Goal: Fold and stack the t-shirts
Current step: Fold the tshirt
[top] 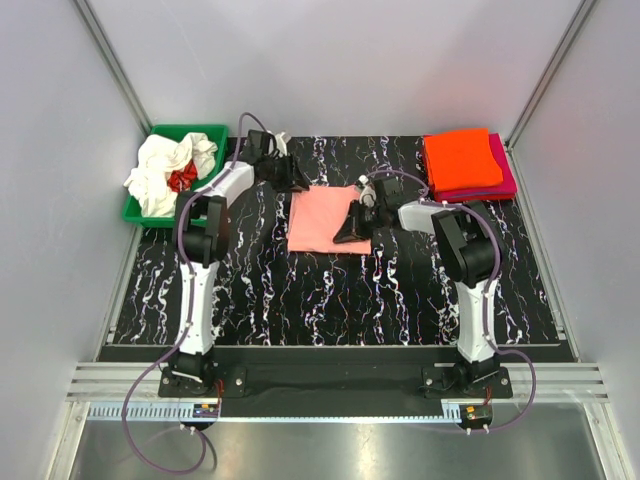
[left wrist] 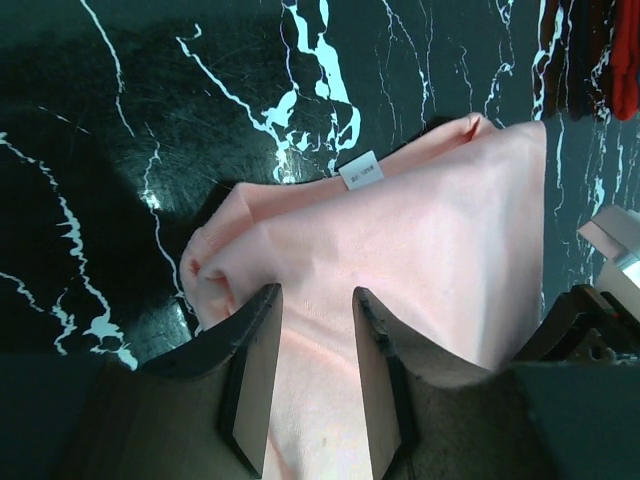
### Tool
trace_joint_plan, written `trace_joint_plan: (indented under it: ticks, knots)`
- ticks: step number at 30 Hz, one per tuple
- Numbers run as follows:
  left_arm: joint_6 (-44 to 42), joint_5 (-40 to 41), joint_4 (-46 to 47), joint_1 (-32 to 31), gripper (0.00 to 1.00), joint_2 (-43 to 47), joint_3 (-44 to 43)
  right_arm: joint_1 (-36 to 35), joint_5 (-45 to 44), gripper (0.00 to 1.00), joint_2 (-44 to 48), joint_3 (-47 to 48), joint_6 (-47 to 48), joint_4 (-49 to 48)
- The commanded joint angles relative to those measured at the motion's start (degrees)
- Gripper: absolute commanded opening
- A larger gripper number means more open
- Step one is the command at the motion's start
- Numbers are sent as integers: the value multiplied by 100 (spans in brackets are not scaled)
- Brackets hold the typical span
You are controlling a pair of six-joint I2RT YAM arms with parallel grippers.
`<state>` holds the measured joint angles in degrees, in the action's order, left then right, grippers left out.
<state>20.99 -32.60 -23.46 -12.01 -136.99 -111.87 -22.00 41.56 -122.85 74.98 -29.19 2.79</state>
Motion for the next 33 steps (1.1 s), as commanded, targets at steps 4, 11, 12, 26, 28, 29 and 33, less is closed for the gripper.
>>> trace_joint_plan:
  ticks: [4,11,12,26,28,29,33]
  knots:
    - [-69,-159,17,163,41,663,-431,99,-254,26,946,218,326,380]
    - [-52,-80,-281,208,41,1498,-231,933,-429,48,772,745,317,521]
    - [18,-62,-299,199,41,1665,275,1013,-430,50,588,1007,344,573]
    - [151,606,-18,-311,39,2976,3663,1277,-755,73,-1293,3303,1073,1708]
    - [159,615,-18,-311,39,3116,3717,1277,-825,74,-1373,3400,1134,1708]
    - [142,606,-18,-319,39,3186,3743,1277,-834,74,-1469,3487,1161,1708]
    - [-16,527,-219,-311,39,3730,3717,1277,-790,75,-1576,3550,1441,1813]
